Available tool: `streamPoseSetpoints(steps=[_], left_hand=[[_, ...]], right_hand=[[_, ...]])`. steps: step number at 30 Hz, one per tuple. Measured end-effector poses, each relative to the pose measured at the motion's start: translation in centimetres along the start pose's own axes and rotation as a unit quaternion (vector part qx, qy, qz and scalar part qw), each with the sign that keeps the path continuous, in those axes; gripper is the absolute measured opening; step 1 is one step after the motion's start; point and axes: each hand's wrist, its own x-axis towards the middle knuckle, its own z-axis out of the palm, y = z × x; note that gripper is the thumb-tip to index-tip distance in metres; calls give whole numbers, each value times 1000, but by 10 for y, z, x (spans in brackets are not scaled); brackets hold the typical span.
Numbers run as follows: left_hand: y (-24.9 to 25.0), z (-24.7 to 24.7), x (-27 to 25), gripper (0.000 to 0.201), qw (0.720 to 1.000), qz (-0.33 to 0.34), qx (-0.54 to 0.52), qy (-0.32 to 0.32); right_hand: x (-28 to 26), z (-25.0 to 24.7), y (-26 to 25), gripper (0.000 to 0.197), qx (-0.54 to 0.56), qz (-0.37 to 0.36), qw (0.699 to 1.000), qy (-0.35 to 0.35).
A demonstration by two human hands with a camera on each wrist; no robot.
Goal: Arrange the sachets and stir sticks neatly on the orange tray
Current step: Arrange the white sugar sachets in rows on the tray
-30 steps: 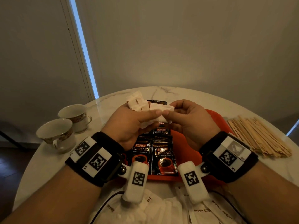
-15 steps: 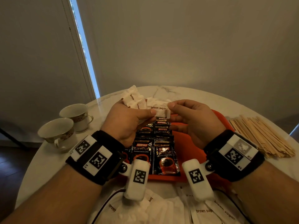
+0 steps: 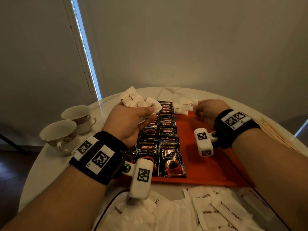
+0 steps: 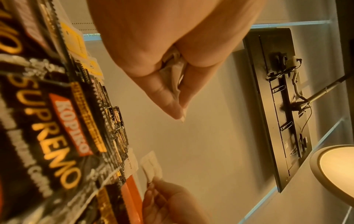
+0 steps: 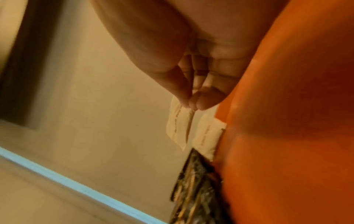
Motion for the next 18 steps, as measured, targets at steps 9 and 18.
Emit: streamPoseSetpoints(steps=[9, 18], left_hand=[[3, -4, 6, 40, 1000, 4, -4, 13], [4, -4, 5, 29, 1000, -1, -2, 0]], right_hand=[[35, 11, 5, 6, -214, 27, 976, -22], [21, 19, 0, 15, -145, 38, 989, -5]])
